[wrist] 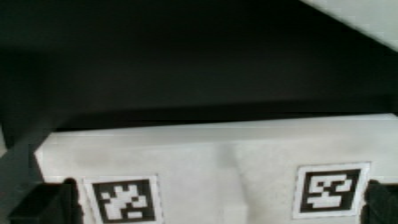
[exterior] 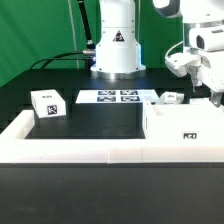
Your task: Assemble cabinet
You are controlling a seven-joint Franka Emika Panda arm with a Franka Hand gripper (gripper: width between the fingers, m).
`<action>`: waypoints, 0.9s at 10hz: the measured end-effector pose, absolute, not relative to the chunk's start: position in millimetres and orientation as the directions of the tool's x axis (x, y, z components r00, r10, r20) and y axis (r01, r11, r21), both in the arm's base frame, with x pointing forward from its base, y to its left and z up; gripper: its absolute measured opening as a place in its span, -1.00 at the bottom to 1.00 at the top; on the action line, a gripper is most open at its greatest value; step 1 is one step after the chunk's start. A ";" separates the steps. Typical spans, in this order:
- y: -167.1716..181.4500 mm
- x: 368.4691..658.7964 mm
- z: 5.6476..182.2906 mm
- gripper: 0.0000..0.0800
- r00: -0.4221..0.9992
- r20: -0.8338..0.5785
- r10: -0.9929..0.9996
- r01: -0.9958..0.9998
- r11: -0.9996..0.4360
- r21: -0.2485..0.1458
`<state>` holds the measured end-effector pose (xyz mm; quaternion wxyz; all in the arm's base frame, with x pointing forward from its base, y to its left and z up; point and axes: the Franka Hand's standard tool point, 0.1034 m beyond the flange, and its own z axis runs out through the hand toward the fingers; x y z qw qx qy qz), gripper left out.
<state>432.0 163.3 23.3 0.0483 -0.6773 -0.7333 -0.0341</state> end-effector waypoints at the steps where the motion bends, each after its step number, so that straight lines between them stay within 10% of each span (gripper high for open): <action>1: 161.6 432.6 23.3 0.65 -0.074 0.117 0.990 0.997 0.076 -0.015; 2: 160.6 433.0 23.3 0.65 -0.072 0.117 0.991 0.997 0.074 -0.015; 5: 158.2 433.6 23.1 -0.57 -0.066 0.116 0.991 0.997 0.069 -0.017; 9: 157.9 433.7 23.0 -0.99 -0.065 0.116 0.991 0.998 0.068 -0.017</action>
Offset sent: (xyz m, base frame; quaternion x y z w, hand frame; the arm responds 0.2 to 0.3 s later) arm 0.0015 0.0003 0.0014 0.0213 0.0107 0.0227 0.9995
